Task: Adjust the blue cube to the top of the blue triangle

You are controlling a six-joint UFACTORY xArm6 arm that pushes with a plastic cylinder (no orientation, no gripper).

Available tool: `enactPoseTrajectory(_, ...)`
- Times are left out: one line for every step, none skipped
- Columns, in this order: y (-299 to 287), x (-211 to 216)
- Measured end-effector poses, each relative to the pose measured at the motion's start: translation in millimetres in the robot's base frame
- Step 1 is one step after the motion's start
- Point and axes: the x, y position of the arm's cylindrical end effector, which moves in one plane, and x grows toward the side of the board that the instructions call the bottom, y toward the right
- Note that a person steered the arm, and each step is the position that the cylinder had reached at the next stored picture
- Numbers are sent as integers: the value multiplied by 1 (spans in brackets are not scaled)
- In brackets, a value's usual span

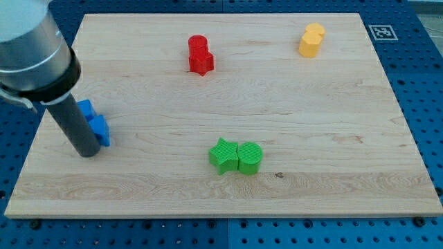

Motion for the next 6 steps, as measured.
enactPoseTrajectory(-11, -5)
enactPoseTrajectory(-24, 1)
enactPoseTrajectory(-59, -21)
enactPoseTrajectory(-61, -50)
enactPoseTrajectory(-45, -52)
enactPoseTrajectory(-23, -52)
